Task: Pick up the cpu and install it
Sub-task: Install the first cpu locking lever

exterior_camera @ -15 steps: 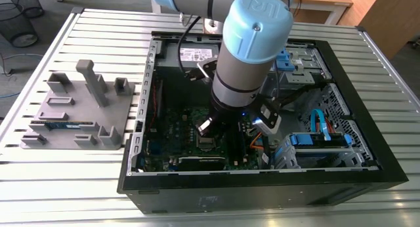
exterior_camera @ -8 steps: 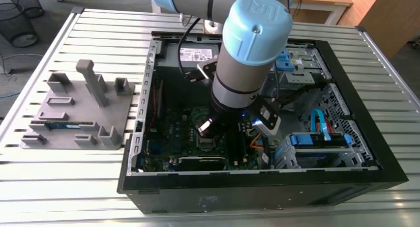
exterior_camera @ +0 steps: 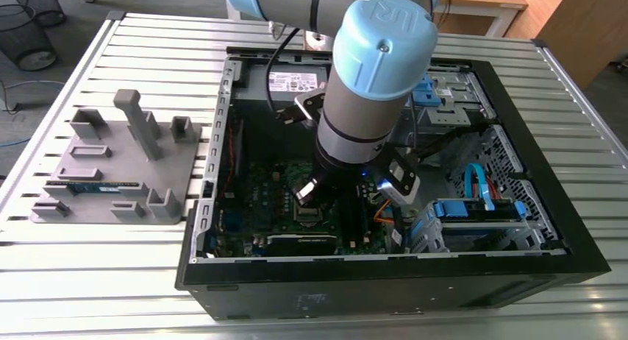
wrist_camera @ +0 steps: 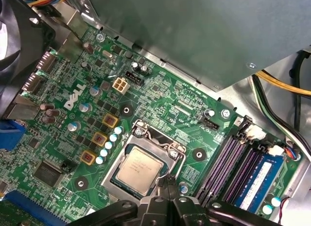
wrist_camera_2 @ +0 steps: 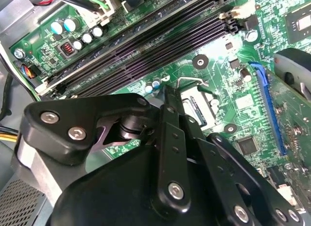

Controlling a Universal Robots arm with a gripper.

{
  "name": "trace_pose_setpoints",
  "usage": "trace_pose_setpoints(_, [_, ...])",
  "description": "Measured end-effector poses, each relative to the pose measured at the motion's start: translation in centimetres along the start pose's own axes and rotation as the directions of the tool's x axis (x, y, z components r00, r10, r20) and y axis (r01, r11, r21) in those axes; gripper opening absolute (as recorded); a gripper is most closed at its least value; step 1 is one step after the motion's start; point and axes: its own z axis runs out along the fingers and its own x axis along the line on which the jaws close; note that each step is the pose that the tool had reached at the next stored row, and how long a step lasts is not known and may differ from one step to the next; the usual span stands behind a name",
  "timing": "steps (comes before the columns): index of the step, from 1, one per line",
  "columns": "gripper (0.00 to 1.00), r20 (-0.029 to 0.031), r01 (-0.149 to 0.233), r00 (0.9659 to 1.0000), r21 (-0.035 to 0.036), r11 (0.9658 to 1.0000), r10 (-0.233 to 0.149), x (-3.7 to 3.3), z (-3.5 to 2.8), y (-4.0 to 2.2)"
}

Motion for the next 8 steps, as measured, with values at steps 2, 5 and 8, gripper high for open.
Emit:
trace_pose_setpoints(2, [0.11, -0.0001, 0.0, 1.0, 0.0, 1.0, 0.0, 0.01, -0.01, -0.02])
trace_pose_setpoints(5, [0.11, 0.0001, 0.0, 1.0, -0.0002, 1.0, 0.0, 0.04, 0.0, -0.08])
trace_pose_setpoints(8, [0.11, 0.0, 0.0, 1.0, -0.0001, 1.0, 0.0, 0.13, -0.03, -0.22])
